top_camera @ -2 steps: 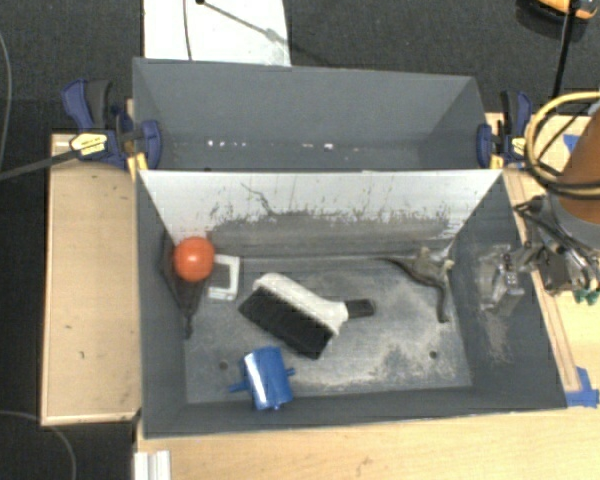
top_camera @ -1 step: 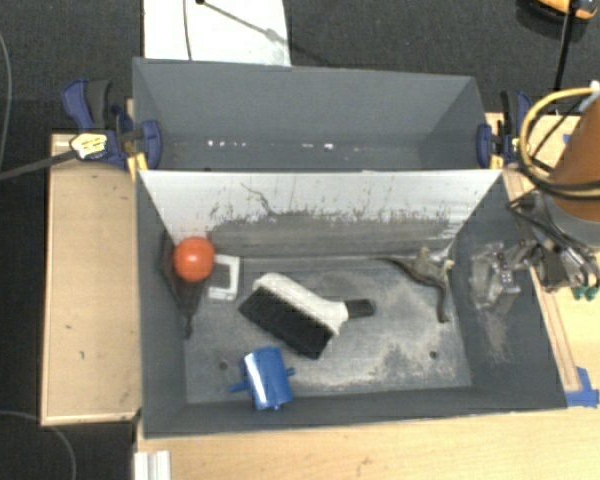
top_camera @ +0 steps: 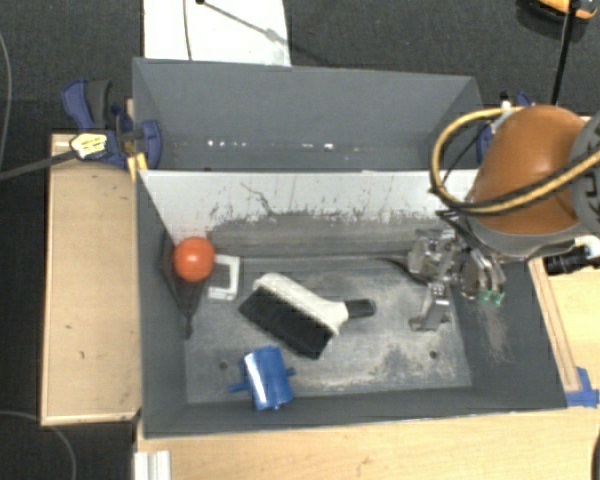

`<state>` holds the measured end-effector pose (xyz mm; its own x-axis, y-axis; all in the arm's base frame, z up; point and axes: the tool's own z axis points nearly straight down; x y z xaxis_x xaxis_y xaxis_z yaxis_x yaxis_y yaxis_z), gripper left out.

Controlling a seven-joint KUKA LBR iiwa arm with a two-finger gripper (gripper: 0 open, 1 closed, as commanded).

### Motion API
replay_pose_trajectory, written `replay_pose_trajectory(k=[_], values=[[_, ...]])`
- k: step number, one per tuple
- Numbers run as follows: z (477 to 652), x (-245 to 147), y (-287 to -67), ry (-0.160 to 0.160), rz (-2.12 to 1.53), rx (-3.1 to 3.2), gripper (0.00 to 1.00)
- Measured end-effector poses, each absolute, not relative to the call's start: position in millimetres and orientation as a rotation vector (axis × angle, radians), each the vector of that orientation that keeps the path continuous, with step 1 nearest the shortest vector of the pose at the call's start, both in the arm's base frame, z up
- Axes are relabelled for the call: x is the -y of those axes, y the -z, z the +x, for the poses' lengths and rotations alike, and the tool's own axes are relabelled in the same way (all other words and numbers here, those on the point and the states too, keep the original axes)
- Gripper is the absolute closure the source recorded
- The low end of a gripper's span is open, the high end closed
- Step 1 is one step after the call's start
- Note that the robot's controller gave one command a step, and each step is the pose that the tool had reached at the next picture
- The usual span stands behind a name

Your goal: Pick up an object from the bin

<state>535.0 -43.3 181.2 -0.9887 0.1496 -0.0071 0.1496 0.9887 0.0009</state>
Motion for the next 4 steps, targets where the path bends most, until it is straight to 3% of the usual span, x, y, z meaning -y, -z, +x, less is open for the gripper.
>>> replay_pose_trajectory(k=[1, 2, 3, 4], values=[[541.3, 24.8, -156.8, -0.003, 0.348, -3.120, 0.00], [535.8, 6.7, -120.3, 0.000, 0.292, -3.111, 0.00], [534.6, -2.2, -105.2, 0.000, 0.279, -3.122, 0.00], [535.9, -1.5, -131.4, -0.003, 0.322, -3.125, 0.00]])
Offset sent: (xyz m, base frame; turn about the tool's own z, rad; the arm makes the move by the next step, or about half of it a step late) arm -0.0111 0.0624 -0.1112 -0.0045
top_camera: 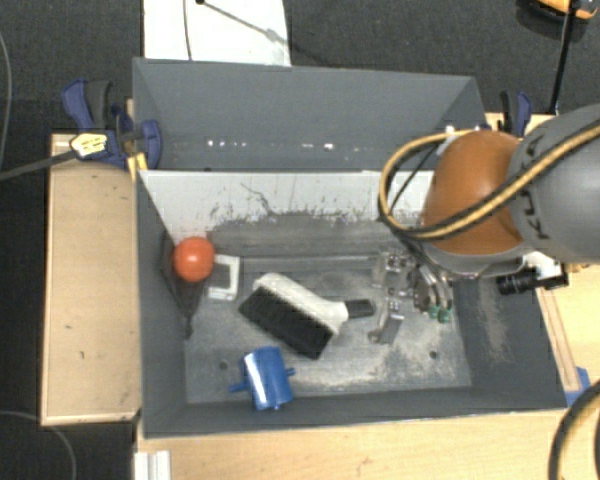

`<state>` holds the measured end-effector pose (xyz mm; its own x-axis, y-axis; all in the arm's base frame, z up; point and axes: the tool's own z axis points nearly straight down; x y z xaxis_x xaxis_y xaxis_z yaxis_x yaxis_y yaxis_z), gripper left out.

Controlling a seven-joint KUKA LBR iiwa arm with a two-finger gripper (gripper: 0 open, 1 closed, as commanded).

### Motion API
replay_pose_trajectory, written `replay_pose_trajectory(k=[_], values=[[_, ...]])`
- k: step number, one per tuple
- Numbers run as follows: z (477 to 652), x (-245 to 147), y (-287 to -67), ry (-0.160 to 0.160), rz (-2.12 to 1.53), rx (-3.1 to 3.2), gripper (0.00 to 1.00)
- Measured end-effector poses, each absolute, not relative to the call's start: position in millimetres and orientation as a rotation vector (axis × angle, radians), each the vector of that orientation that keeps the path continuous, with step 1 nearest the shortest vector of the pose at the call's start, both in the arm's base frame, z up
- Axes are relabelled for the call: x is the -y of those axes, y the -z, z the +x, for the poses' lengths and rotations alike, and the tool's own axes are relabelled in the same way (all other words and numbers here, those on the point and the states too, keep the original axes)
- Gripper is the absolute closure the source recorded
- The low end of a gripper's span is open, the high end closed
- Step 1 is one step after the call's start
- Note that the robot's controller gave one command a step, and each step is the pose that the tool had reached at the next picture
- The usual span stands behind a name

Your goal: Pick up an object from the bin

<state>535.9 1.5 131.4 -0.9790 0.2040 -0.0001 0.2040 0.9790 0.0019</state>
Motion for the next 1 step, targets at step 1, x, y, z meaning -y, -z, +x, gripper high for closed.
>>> replay_pose_trajectory(k=[1], values=[[528.9, -30.2, -155.3, 0.003, 0.254, -3.114, 0.00]])
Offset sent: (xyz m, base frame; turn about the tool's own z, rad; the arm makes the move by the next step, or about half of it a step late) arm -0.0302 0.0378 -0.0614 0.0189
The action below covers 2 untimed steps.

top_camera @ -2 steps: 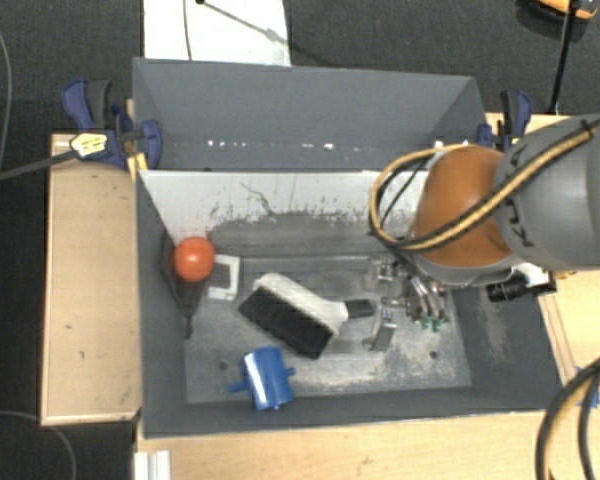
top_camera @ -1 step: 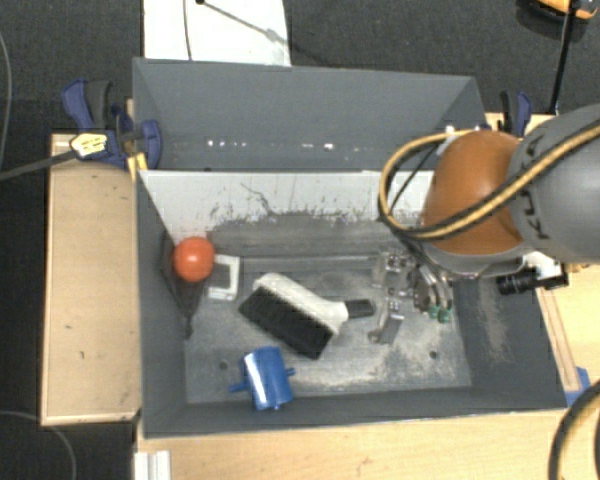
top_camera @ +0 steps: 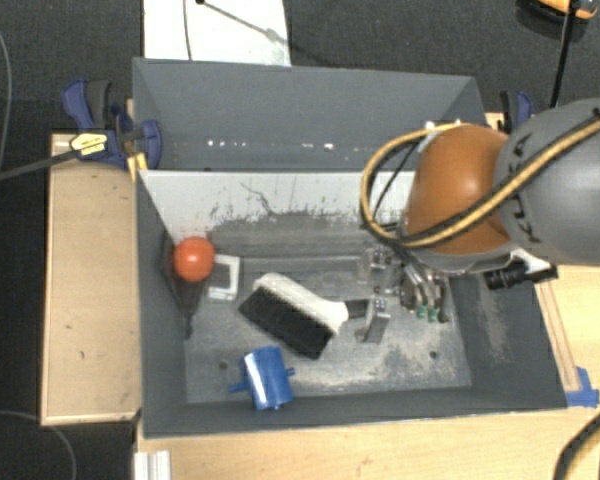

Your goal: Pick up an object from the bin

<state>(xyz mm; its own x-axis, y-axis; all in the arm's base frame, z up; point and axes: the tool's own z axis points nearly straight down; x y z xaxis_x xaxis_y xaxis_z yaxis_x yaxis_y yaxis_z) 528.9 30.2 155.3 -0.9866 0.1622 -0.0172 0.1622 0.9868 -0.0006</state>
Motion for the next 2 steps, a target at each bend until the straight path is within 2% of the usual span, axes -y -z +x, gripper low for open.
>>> replay_pose_trajectory(k=[1, 2], values=[[516.6, -47.4, -106.7, -0.009, 0.283, -3.116, 0.00], [509.8, -60.8, -77.3, 0.002, 0.518, -3.087, 0.00]])
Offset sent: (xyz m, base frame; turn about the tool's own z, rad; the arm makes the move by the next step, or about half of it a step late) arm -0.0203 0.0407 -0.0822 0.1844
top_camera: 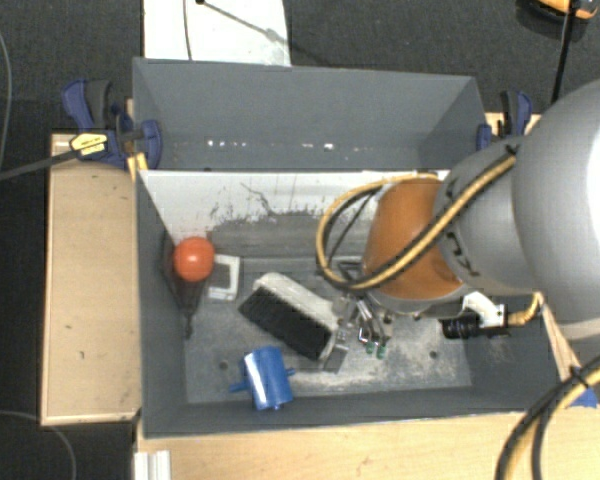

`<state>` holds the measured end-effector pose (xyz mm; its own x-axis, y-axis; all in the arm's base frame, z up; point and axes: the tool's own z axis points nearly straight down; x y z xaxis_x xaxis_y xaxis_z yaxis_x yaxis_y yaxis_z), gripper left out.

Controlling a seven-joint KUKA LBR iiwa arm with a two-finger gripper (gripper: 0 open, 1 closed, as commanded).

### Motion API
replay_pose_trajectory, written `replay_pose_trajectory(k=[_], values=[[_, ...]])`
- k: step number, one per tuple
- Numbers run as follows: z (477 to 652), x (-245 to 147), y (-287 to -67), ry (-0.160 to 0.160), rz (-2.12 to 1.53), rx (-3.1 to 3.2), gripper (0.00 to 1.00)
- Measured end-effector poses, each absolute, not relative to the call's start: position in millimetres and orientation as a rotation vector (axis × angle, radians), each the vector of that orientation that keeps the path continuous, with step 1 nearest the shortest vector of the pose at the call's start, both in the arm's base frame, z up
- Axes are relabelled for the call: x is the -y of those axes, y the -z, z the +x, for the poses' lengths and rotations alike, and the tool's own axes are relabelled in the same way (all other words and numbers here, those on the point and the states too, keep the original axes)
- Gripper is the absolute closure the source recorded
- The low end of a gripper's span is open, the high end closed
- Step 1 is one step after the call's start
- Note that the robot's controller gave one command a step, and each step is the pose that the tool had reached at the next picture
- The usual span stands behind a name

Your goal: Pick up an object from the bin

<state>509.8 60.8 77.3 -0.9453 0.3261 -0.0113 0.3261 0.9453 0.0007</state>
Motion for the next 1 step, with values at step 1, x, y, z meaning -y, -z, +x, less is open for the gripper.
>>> replay_pose_trajectory(k=[1], values=[[532.2, -124.0, -92.3, -0.009, 0.050, -3.122, 1.00]])
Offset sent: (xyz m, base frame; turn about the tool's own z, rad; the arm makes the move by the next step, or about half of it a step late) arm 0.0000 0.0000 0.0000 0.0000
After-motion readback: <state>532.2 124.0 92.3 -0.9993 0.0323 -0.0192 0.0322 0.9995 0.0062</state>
